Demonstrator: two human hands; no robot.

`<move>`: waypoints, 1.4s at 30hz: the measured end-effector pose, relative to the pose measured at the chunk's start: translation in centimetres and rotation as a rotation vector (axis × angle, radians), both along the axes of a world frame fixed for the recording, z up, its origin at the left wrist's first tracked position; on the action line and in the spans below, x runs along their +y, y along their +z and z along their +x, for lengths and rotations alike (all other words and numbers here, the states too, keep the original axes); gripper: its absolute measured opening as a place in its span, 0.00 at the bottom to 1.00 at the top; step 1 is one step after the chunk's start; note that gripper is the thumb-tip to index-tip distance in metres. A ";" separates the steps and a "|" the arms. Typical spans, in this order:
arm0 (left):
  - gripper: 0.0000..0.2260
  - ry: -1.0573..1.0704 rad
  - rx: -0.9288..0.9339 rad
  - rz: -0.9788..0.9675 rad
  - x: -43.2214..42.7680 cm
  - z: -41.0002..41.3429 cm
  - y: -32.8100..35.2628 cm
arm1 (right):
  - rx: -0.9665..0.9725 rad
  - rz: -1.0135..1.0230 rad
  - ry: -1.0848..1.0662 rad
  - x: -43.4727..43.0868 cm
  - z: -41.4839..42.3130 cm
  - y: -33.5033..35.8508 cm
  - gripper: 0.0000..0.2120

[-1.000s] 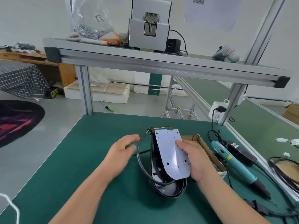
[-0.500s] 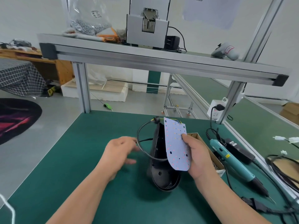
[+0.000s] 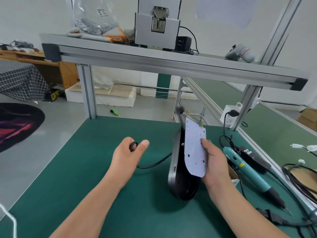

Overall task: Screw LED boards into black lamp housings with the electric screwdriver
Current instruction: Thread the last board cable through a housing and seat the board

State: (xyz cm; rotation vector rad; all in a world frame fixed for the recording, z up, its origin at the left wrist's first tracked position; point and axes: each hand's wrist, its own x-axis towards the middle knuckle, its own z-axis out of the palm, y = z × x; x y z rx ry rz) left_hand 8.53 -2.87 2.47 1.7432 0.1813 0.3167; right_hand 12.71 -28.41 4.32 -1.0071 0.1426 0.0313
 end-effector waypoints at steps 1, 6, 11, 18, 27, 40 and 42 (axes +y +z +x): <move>0.25 -0.004 0.009 0.119 -0.1 -0.2 0.1 | -0.013 0.025 -0.005 -0.2 0.0 0.2 0.12; 0.36 -0.290 0.094 0.545 -2.0 -1.8 0.8 | 0.007 0.047 0.025 0.3 -0.2 -0.2 0.14; 0.28 -0.339 0.075 0.655 -2.6 -2.0 1.4 | 0.024 0.042 0.133 2.0 -1.3 -0.1 0.16; 0.17 -0.278 0.063 0.667 -3.2 -1.6 0.9 | 0.037 -0.025 0.183 3.3 -2.0 -0.8 0.28; 0.11 -0.241 -0.011 0.301 -2.0 -0.5 -0.7 | 0.007 0.055 0.070 1.2 -0.8 0.1 0.16; 0.16 -0.295 0.014 0.198 -3.3 0.0 -0.8 | -0.013 -0.018 0.156 3.1 -1.6 -0.9 0.25; 0.13 -0.307 0.008 0.243 -3.5 -0.4 -0.5 | -0.024 0.000 0.149 2.9 -1.4 -0.9 0.20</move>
